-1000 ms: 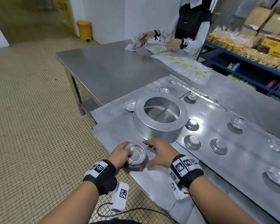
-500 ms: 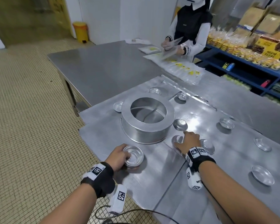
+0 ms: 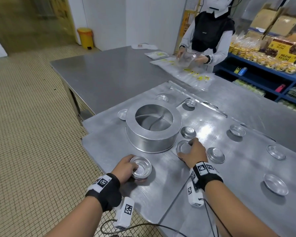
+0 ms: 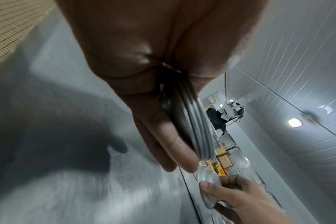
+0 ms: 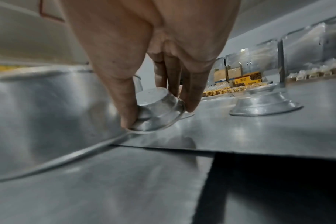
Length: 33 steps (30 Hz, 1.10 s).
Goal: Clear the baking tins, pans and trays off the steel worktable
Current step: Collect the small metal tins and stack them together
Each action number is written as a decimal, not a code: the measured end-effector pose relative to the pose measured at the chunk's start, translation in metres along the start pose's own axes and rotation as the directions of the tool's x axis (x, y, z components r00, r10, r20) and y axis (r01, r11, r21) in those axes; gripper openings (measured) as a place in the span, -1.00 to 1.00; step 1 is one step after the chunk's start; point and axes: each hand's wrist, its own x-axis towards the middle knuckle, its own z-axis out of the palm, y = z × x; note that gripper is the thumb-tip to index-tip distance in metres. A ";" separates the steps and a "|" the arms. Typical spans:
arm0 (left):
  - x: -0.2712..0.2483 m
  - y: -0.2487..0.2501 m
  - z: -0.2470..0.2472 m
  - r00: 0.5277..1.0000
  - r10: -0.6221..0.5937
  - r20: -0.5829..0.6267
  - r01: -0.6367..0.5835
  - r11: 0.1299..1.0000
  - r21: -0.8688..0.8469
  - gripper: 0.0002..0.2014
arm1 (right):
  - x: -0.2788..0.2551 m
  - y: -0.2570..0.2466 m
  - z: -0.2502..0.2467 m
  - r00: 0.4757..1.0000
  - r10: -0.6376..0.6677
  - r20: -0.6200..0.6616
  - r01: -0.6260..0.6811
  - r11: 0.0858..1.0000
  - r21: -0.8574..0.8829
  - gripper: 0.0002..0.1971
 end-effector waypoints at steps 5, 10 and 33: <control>0.001 -0.001 -0.004 1.000 -0.013 -0.007 0.013 1.000 0.001 -0.79 | -0.037 -0.022 0.001 0.991 -0.103 -0.087 0.116 0.981 0.158 -0.31; -0.008 0.002 -0.007 1.000 -0.005 0.028 0.006 0.999 -0.034 -0.76 | -0.069 -0.042 0.009 0.964 -0.230 -0.134 0.261 0.916 0.305 -0.33; -0.030 0.003 -0.069 0.996 -0.012 0.092 0.039 0.951 -0.307 -0.71 | -0.127 -0.120 0.074 0.852 -0.455 0.258 0.234 0.773 0.590 -0.50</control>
